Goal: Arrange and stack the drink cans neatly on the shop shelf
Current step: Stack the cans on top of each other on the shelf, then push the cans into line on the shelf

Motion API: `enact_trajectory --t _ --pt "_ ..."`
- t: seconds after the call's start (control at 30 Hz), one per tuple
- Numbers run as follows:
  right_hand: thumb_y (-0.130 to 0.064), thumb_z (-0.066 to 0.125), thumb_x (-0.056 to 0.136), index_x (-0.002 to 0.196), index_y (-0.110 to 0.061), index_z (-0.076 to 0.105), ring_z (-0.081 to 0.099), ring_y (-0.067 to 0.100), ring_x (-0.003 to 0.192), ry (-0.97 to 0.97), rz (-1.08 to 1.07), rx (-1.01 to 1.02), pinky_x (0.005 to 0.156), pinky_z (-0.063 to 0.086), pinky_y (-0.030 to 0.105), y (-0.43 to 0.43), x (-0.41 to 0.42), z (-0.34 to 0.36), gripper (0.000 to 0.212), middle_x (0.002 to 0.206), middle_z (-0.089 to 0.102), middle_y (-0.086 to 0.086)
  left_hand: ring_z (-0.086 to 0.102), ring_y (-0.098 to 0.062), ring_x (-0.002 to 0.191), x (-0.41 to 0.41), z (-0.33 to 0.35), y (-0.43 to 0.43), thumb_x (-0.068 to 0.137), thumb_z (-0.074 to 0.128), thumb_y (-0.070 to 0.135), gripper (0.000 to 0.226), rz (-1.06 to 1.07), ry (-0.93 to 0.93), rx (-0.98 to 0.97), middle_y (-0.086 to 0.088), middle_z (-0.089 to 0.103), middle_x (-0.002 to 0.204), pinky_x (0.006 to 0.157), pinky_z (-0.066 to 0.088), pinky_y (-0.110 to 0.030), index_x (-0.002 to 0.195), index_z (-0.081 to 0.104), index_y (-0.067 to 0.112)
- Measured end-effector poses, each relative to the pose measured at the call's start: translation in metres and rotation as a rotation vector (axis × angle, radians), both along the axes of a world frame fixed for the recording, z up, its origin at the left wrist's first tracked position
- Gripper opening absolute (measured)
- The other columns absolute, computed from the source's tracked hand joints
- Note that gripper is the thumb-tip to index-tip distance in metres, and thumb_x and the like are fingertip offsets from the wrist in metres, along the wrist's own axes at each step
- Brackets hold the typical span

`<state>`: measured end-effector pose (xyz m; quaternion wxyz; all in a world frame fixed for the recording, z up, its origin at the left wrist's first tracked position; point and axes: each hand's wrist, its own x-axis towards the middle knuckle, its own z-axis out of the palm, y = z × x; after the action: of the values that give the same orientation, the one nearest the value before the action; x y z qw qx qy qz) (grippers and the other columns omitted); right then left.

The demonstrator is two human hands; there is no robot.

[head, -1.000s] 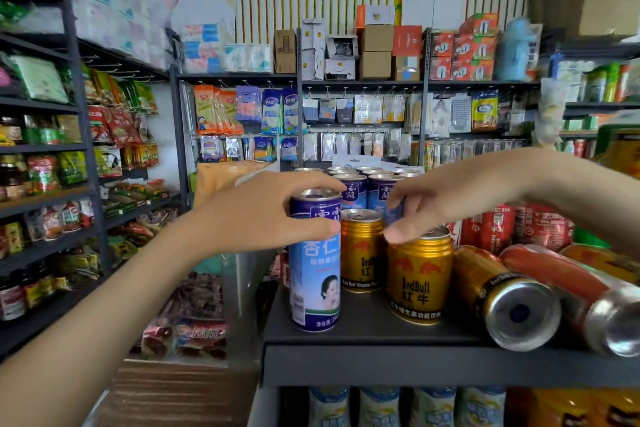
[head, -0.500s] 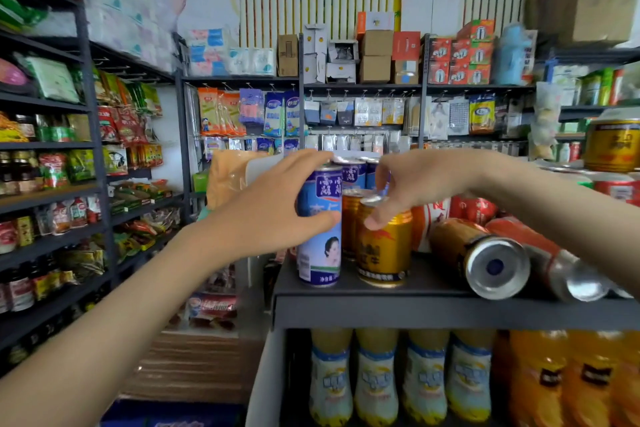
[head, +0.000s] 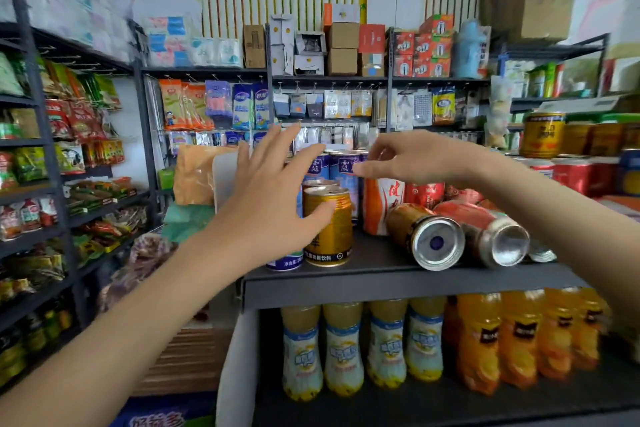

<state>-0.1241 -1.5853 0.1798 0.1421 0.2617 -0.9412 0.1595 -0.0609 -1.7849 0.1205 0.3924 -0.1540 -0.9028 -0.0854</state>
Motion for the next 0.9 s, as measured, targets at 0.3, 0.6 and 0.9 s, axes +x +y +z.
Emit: enact_trajectory --t 0.3,0.6,0.9 --pt "-0.053 0.054 0.088 0.107 -0.023 0.059 0.058 0.009 0.089 0.017 -0.031 0.024 0.077 0.045 0.028 0.086 -0.016 -0.015 0.036 0.101 0.063 -0.008 0.013 -0.014 0.141 -0.005 -0.009 0.055 0.086 0.052 0.044 0.046 -0.041 0.166 0.105 0.002 0.03 0.15 0.117 0.009 -0.044 0.13 0.052 0.027" --pt "-0.054 0.055 0.087 0.103 -0.027 0.061 0.059 0.006 0.087 0.019 0.154 0.071 0.079 0.047 0.027 0.095 -0.031 -0.022 0.032 0.094 0.063 -0.013 0.054 -0.006 0.082 0.004 -0.029 0.074 0.089 0.055 0.027 0.015 0.061 0.205 0.325 0.012 0.053 0.093 0.079 0.042 -0.023 0.102 0.063 0.025" --pt "-0.055 0.063 0.081 0.107 -0.028 0.059 0.058 0.006 0.087 -0.037 0.132 0.166 0.079 0.047 0.028 0.111 -0.034 -0.024 0.038 0.097 0.061 -0.012 0.06 -0.008 0.053 -0.032 -0.01 0.138 0.086 0.039 0.066 0.053 0.301 -0.433 0.252 0.001 0.067 0.062 0.049 0.042 -0.024 0.077 0.061 0.018"
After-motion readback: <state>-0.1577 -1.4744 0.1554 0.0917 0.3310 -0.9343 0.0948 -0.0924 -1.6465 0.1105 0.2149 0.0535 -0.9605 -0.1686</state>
